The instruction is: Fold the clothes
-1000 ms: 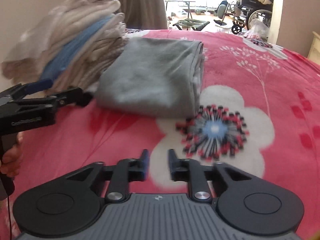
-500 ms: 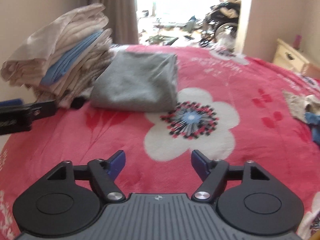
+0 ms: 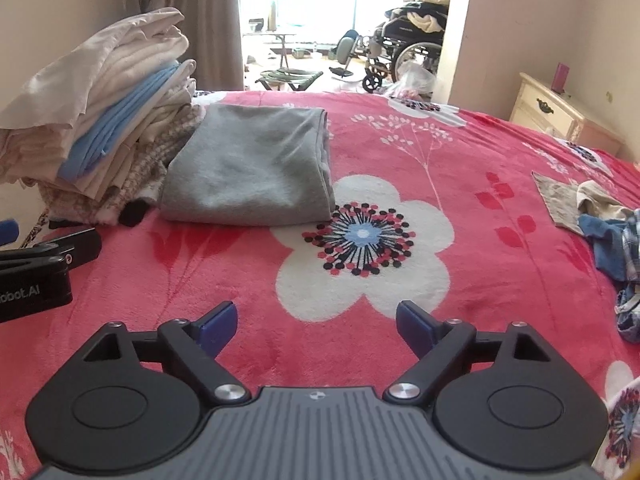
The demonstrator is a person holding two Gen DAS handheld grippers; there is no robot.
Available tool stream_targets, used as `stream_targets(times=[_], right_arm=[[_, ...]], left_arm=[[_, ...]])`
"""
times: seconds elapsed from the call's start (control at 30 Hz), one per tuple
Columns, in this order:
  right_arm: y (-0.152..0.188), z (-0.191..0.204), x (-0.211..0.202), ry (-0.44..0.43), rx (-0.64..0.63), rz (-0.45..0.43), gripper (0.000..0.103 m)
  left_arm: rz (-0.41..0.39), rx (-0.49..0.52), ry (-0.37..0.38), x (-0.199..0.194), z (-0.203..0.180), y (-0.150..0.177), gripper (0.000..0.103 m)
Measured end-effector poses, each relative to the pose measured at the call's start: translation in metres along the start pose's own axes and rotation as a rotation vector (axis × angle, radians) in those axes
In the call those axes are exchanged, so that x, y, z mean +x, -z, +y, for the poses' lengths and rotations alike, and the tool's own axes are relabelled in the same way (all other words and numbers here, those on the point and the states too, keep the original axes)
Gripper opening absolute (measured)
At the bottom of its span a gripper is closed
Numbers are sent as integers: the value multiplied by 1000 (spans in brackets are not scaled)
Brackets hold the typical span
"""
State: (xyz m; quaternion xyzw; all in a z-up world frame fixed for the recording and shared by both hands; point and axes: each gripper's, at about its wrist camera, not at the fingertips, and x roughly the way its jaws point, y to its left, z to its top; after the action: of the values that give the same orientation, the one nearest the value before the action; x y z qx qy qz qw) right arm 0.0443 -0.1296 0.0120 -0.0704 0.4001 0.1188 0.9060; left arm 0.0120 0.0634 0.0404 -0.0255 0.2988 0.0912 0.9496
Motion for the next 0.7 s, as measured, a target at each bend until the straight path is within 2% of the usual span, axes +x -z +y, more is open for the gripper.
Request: stream_targets(times=[0.1, 0.2, 0.53, 0.7], right_arm=[[1, 7, 0, 17, 6, 7, 103], [4, 13, 0, 15, 2, -5, 103], [6, 22, 0, 11, 13, 12, 103], [9, 23, 1, 18, 23, 22, 103]], left_arm=[[38, -33, -14, 6, 8, 0, 103], [56, -68, -10, 9, 14, 2, 103], [43, -29, 35, 1, 5, 6, 103], [64, -32, 7, 4, 3, 9, 103]])
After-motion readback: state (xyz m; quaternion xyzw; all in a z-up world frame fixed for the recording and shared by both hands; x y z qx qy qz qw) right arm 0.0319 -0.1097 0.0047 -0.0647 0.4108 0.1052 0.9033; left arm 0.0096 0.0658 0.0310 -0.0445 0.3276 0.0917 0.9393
